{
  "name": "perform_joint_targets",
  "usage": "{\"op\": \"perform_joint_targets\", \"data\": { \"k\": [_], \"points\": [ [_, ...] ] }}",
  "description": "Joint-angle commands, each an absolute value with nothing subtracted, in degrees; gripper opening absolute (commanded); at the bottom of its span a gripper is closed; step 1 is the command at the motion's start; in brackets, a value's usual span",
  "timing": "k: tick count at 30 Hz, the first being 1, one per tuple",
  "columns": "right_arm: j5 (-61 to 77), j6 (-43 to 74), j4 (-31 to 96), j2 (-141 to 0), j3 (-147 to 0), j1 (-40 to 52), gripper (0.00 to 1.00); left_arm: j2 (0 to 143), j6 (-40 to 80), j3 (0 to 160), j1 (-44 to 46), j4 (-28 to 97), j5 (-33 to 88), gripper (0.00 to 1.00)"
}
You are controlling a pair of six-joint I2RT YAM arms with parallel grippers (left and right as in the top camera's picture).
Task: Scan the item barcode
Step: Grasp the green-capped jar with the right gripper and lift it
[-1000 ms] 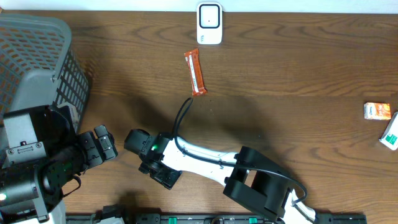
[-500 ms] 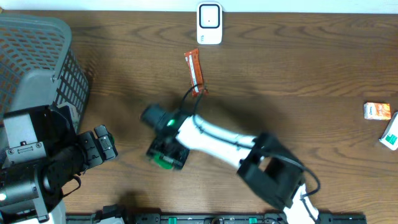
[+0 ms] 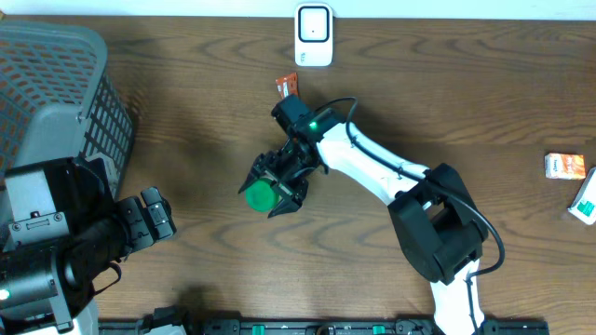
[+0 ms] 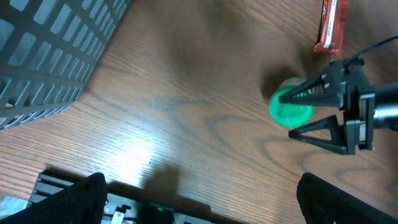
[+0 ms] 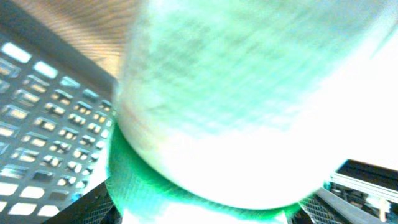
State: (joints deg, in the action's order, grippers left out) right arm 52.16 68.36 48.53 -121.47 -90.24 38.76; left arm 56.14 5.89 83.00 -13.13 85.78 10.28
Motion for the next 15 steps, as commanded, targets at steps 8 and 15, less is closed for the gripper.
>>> {"op": "perform_joint_targets", "data": {
  "k": [8,15],
  "points": [
    [57.2,68.3,42.9,-129.4,-90.2,38.7,0.54,56.1,4.9,83.6,-13.5,87.0,9.8,0.98],
    [41.2,56.4,47.6,-125.8,-90.8,39.1,0.99,56.1,4.7,82.6,-13.5,86.5,9.7,0.98]
  ]
}}
